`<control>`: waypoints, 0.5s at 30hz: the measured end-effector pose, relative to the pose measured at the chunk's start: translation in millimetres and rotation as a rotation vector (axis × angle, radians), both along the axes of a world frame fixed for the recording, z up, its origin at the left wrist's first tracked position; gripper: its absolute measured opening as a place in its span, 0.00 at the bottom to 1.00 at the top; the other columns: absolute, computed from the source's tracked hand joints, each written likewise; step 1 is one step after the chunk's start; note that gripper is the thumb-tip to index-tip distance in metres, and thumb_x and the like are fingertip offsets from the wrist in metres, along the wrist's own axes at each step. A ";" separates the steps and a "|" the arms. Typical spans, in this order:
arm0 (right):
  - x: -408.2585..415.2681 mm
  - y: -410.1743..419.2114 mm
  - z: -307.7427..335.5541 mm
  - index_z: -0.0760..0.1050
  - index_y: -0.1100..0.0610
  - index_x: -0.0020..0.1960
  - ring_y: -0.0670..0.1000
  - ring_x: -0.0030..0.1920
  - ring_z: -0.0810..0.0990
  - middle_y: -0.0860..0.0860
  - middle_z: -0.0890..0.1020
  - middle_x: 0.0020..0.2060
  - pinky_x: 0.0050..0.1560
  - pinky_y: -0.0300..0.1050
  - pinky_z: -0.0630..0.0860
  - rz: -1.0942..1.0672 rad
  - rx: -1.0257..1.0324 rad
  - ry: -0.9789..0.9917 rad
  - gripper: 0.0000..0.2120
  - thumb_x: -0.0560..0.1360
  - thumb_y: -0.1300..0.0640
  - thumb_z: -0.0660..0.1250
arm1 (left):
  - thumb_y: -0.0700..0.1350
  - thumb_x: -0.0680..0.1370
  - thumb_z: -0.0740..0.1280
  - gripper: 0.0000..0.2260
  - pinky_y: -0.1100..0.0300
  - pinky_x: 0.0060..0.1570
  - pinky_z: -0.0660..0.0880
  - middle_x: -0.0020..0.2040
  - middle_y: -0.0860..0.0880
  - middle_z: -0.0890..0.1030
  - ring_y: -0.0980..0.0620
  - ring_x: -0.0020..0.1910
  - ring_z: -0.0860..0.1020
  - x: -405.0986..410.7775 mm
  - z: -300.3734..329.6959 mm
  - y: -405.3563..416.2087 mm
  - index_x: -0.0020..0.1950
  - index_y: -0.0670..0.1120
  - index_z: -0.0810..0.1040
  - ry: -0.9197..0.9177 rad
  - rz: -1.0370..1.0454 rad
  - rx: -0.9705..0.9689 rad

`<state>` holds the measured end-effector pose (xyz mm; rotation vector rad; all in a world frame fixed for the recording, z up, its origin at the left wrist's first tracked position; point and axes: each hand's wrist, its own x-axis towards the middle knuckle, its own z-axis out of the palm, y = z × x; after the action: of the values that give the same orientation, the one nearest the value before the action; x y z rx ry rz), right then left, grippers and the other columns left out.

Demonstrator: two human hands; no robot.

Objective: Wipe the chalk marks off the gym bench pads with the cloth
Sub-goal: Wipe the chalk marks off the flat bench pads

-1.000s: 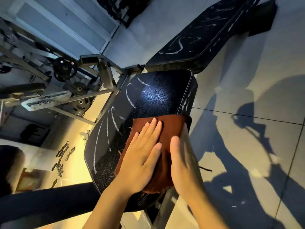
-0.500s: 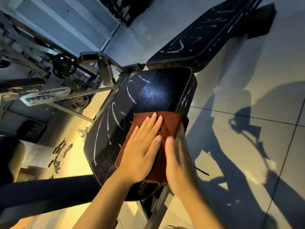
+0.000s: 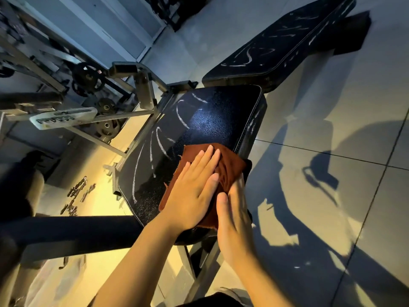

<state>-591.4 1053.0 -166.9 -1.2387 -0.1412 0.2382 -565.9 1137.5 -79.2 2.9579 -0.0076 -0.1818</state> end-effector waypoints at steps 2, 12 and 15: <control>-13.3 -2.0 3.5 0.36 0.29 0.67 0.28 0.72 0.42 0.27 0.41 0.70 0.74 0.31 0.47 0.036 -0.035 0.005 0.33 0.66 0.20 0.35 | 0.63 0.78 0.43 0.22 0.64 0.74 0.39 0.75 0.67 0.45 0.68 0.75 0.42 -17.8 1.8 2.1 0.73 0.66 0.45 -0.013 -0.032 -0.004; -88.9 17.6 -0.8 0.34 0.43 0.78 0.42 0.78 0.44 0.36 0.39 0.77 0.77 0.48 0.50 -0.161 -0.158 -0.378 0.25 0.85 0.45 0.41 | 0.55 0.85 0.46 0.21 0.47 0.73 0.54 0.77 0.49 0.60 0.53 0.77 0.56 -114.4 -4.8 52.6 0.78 0.54 0.54 -0.206 -0.072 0.124; -56.1 6.8 8.0 0.33 0.33 0.73 0.33 0.74 0.39 0.27 0.36 0.72 0.77 0.41 0.45 -0.055 -0.083 -0.210 0.26 0.78 0.32 0.36 | 0.56 0.84 0.46 0.22 0.54 0.76 0.47 0.78 0.53 0.57 0.55 0.78 0.53 -106.9 -1.7 50.9 0.77 0.53 0.53 -0.164 -0.091 0.144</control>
<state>-647.5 1059.8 -159.0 -1.3473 -0.2805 0.0663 -672.7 1188.5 -80.9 3.1091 -0.1573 0.0513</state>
